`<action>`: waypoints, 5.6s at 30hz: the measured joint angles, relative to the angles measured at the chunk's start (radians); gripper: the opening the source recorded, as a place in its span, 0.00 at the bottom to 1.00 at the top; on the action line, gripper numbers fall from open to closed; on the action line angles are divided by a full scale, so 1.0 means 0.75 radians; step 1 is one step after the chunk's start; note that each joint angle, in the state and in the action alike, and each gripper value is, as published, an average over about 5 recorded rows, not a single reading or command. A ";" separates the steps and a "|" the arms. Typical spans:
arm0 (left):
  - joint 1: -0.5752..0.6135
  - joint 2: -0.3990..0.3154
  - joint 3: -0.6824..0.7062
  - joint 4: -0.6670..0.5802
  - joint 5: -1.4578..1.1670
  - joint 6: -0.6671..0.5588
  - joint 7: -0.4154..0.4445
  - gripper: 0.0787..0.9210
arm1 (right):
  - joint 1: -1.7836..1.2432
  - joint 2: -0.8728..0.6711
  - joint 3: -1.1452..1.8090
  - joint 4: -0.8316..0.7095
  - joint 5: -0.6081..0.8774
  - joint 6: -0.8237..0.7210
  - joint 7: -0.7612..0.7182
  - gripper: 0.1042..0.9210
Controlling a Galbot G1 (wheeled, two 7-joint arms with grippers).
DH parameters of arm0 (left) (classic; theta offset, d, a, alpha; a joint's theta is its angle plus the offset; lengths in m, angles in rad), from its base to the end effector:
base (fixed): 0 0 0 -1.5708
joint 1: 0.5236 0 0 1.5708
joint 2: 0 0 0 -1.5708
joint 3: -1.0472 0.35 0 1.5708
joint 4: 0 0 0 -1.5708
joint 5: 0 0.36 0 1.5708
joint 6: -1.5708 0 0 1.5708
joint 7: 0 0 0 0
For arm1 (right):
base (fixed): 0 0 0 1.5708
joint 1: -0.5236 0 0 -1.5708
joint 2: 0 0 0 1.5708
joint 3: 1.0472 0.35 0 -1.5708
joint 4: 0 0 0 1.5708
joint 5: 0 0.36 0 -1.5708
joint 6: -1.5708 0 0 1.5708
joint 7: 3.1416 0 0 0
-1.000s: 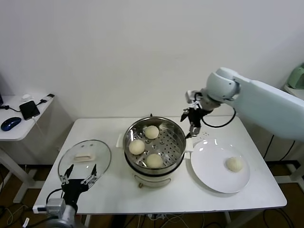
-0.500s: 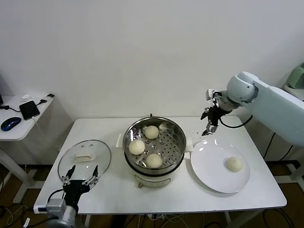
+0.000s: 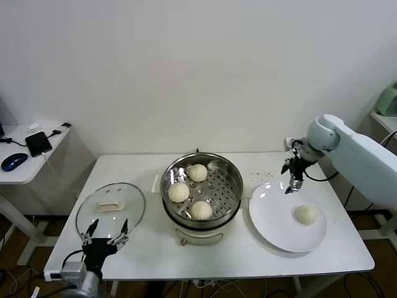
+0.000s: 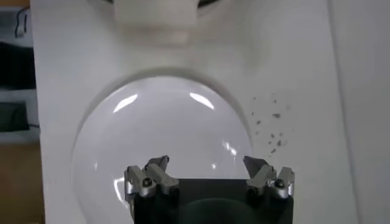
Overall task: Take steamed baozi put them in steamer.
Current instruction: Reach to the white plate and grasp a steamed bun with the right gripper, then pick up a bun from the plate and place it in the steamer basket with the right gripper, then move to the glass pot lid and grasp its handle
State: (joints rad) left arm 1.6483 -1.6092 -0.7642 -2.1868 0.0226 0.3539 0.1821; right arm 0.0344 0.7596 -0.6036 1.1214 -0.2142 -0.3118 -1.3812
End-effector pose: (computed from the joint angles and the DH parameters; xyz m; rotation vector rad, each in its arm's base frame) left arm 0.1536 0.0645 -0.2806 0.0840 -2.7892 -0.0799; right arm 0.5607 -0.1655 -0.1408 1.1718 -1.3669 1.1737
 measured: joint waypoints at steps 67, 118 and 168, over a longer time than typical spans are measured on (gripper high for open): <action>-0.081 0.000 0.041 0.118 0.027 -0.012 -0.004 0.88 | -0.028 -0.036 0.021 0.019 -0.032 0.171 0.049 0.49; -0.078 0.000 0.031 0.044 -0.015 -0.023 -0.015 0.88 | 0.512 0.433 -0.723 0.158 0.681 -0.517 0.355 0.62; -0.008 0.000 0.021 -0.048 -0.118 -0.183 -0.061 0.88 | -1.098 0.422 1.329 1.010 0.956 -0.147 1.846 0.88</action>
State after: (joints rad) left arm 1.6420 -1.6092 -0.7486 -2.2229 -0.0661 0.2164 0.1365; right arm -0.7891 1.0765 0.3931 1.8786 0.5026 -0.4217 0.0034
